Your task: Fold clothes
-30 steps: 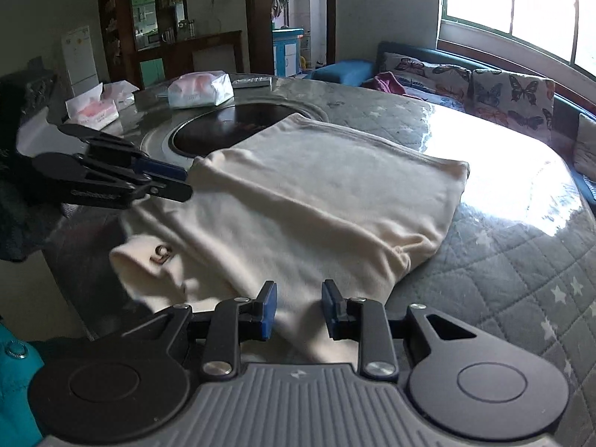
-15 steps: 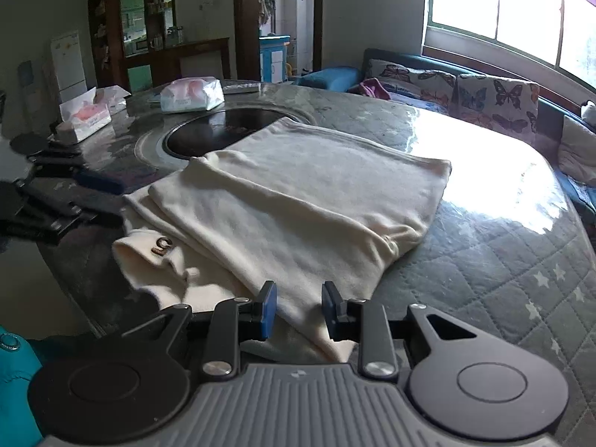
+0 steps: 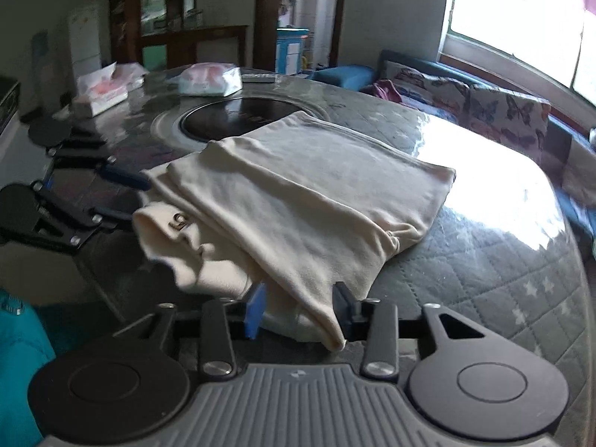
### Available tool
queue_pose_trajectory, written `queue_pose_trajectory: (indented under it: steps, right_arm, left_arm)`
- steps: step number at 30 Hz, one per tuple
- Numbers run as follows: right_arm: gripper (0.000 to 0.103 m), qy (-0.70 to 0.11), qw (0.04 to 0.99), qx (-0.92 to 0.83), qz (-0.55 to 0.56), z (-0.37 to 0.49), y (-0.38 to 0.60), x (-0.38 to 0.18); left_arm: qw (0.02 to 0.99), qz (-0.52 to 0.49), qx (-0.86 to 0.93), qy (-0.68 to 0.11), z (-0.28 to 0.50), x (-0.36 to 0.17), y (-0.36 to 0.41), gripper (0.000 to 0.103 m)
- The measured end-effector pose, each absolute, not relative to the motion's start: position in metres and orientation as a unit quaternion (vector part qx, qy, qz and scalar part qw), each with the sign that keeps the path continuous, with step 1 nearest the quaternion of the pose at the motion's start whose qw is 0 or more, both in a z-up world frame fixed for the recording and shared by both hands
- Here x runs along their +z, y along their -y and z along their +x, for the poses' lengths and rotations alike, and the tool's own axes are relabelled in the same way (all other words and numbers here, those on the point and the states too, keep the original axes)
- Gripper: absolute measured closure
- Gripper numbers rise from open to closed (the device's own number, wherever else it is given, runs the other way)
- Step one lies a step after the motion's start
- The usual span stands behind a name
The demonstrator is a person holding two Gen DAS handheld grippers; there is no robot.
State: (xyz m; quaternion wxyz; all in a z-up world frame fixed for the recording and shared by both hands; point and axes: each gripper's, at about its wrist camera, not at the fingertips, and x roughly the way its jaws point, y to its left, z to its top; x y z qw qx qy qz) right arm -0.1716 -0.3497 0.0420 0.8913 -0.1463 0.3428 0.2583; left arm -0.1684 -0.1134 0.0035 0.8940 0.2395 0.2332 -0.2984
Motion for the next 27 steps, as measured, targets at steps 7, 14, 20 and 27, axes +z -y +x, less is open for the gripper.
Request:
queue_pose_trajectory:
  steps: [7,14,20,27]
  right_arm:
    - [0.048,-0.343,0.874,0.282,-0.198,-0.182,0.342,0.039]
    - [0.042,-0.324,0.862,0.312,-0.232,-0.187,0.332,0.035]
    - [0.039,-0.299,0.863,0.326,-0.245,-0.180,0.319,0.032]
    - [0.066,-0.310,0.864,0.330,-0.217,-0.152,0.314,0.026]
  left_arm:
    - [0.894,0.235,-0.314,-0.218,-0.164,0.003,0.120,0.065]
    - [0.899,0.188,-0.322,-0.228,-0.147,0.012,0.117,0.093]
    - [0.904,0.144,-0.323,-0.240,-0.121,0.025,0.113,0.094]
    - [0.903,0.132,-0.325,-0.250,-0.105,0.025,0.113,0.094]
